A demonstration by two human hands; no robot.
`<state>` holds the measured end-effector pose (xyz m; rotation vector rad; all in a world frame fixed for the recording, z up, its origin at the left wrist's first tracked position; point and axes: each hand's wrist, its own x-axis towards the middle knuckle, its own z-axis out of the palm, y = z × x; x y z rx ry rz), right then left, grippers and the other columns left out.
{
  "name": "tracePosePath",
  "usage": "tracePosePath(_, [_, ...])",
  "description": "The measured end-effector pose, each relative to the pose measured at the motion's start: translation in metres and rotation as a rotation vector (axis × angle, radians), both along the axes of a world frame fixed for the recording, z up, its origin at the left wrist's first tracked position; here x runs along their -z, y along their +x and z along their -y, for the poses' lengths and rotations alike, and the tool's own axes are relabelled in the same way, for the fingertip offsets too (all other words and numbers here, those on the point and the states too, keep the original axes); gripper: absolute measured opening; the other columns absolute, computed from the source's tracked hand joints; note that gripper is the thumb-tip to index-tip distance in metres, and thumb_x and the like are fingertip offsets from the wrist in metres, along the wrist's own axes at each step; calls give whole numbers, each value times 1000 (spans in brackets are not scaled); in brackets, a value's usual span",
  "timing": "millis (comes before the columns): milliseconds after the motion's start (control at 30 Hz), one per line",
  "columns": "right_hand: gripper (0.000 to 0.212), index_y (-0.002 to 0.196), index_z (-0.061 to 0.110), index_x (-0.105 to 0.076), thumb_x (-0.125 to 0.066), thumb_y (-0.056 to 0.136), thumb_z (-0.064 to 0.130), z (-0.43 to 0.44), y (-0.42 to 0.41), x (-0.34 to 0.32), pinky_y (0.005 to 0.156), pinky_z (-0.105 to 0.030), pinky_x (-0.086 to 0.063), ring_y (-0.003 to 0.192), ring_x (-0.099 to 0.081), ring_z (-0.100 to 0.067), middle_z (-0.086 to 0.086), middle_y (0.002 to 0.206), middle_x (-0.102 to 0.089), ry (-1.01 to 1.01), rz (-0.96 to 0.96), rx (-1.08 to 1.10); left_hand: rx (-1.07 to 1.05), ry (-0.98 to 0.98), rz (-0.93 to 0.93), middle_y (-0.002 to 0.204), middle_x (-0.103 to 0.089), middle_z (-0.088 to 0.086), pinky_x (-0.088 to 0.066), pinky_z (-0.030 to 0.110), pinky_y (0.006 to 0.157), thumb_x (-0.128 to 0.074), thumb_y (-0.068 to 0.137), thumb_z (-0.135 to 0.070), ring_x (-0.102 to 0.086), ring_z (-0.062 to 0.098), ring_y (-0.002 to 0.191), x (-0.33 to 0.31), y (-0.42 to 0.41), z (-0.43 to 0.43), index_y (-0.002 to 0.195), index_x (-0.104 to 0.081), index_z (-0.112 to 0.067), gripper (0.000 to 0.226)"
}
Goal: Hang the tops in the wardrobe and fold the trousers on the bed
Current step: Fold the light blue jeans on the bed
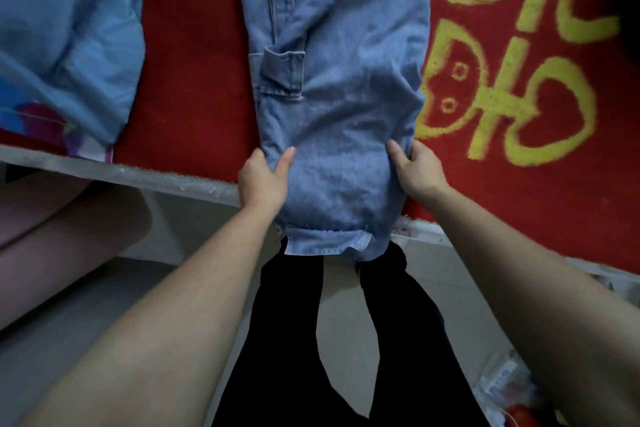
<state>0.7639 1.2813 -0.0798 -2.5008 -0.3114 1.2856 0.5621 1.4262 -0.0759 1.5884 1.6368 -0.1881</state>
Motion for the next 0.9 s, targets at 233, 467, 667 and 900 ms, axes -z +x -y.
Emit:
tracePosePath(233, [69, 148, 15, -36, -52, 94, 55, -72, 32, -28, 110, -32, -32, 134, -43, -23, -8, 146, -46, 205, 205, 245, -132, 10, 78, 124, -62, 8, -42, 30, 92, -62, 81, -67, -57, 28, 116, -18, 43, -63, 121, -54, -11, 70])
tracePosePath(467, [36, 124, 14, -58, -56, 98, 37, -96, 78, 8, 95, -34, -40, 120, -56, -33, -14, 125, -64, 63, 190, 78, -179, 45, 110, 108, -68, 2, -50, 33, 90, -66, 87, -52, -63, 22, 102, 14, 55, -93, 111, -62, -14, 45])
tracePosePath(667, [33, 123, 12, -56, -57, 97, 33, -95, 93, 5, 97, -35, -41, 122, -55, -37, -19, 127, -62, -16, 23, 9, -204, -38, 81, 103, -68, 1, -53, 39, 89, -65, 87, -51, -64, 22, 97, 2, 57, -86, 108, -60, -17, 40])
tracePosePath(900, [37, 125, 8, -50, -57, 96, 30, -67, 88, -17, 94, -38, -44, 122, -52, -41, -22, 128, -59, -199, -121, -170, -79, -174, -206, 110, -65, 12, -47, 38, 91, -62, 92, -45, -61, 35, 106, -31, 53, -53, 109, -58, -12, 37])
